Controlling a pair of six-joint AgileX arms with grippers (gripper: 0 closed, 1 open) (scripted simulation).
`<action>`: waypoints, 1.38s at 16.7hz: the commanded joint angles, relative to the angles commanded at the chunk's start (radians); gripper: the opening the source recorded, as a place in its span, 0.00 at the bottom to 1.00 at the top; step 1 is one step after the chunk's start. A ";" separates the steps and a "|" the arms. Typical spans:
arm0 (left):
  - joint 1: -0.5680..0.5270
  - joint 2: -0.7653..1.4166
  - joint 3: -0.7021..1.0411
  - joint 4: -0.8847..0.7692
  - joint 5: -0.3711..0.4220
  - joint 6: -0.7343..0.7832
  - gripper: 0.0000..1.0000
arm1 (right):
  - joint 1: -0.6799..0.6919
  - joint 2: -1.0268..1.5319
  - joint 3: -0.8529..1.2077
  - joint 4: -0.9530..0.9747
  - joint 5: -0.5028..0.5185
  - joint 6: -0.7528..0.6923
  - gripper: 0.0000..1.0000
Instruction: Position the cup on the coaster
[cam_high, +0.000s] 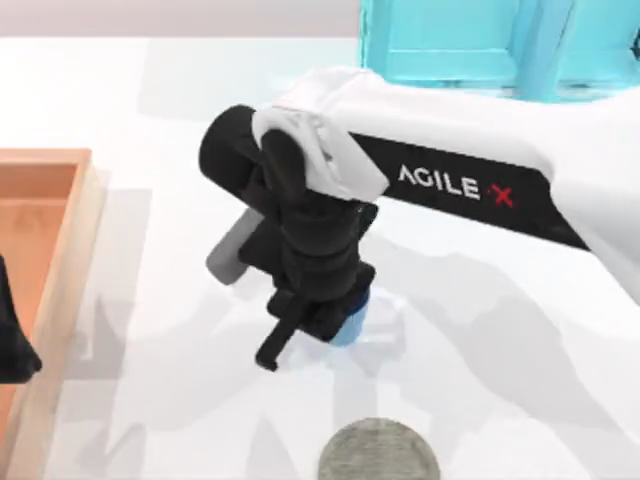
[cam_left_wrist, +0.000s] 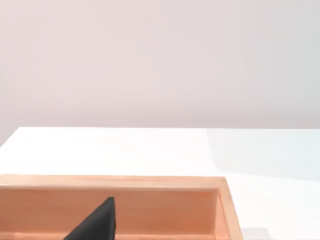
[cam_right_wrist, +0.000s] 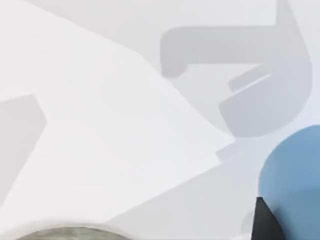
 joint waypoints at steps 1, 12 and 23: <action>0.000 0.000 0.000 0.000 0.000 0.000 1.00 | 0.033 -0.026 -0.018 0.002 0.001 0.124 0.00; 0.000 0.000 0.000 0.000 0.000 0.000 1.00 | 0.206 -0.269 -0.257 0.000 -0.009 1.139 0.00; 0.000 0.000 0.000 0.000 0.000 0.000 1.00 | 0.202 -0.293 -0.331 0.043 -0.013 1.228 0.00</action>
